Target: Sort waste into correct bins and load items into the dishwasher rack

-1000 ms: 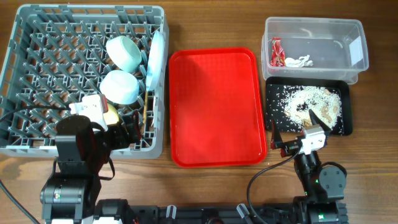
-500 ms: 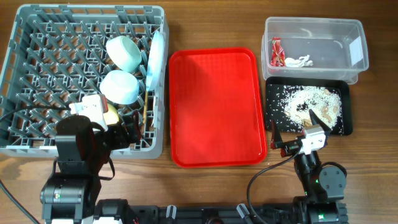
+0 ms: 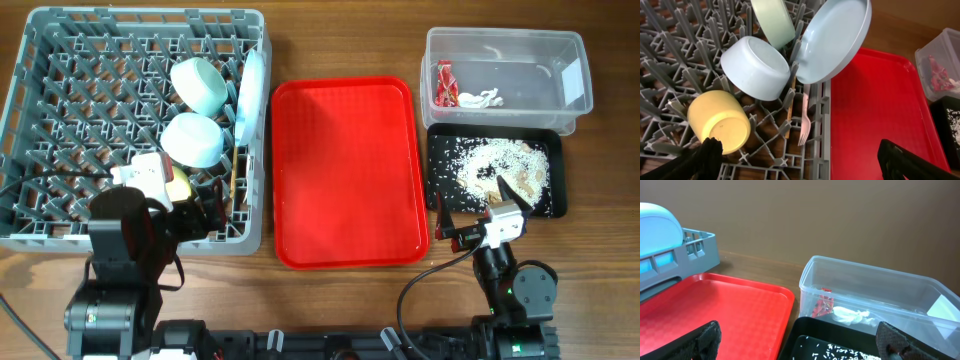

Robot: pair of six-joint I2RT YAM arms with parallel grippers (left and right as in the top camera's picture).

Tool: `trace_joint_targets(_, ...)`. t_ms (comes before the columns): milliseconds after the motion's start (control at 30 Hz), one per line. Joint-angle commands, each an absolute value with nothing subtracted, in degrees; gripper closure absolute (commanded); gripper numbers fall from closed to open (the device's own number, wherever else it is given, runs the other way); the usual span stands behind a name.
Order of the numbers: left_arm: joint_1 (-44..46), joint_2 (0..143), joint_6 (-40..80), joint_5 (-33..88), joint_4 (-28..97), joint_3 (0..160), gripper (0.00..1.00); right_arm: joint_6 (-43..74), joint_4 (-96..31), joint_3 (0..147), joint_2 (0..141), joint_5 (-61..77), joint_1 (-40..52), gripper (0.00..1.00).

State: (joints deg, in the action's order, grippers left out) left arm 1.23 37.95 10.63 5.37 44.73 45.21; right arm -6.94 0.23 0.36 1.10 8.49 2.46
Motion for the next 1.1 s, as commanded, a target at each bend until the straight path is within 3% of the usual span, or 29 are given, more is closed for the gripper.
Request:
trace_joint_targets(0, 1.1, 30.8, 9.2, 3.1, 43.5, 40.1, 0.0, -6.4, 0.4, 0.3, 0.2, 7.4, 2.4, 0.0)
trace_joint_targets(167, 1.1, 17.3, 9.4, 3.1, 29.9, 23.7, 0.0, -6.5, 0.4, 0.3, 0.2, 7.4, 2.4, 0.0)
trace_joint_targets(467, -1.0, 1.4, 9.2, 3.1, -6.2, 0.4, 0.0, -6.5, 0.4, 0.3, 0.2, 7.4, 2.4, 0.0)
trace_joint_targets(667, -1.7, 0.2, 6.3, 3.6, 4.5, 0.3, 0.0, -6.4, 0.4, 0.3, 0.2, 7.4, 2.4, 0.0)
trace_joint_targets(1067, -1.2, 0.4, 5.3, 3.6, 4.2, 0.3, 0.0, -6.4, 0.4, 0.3, 0.2, 7.5, 2.4, 0.0)
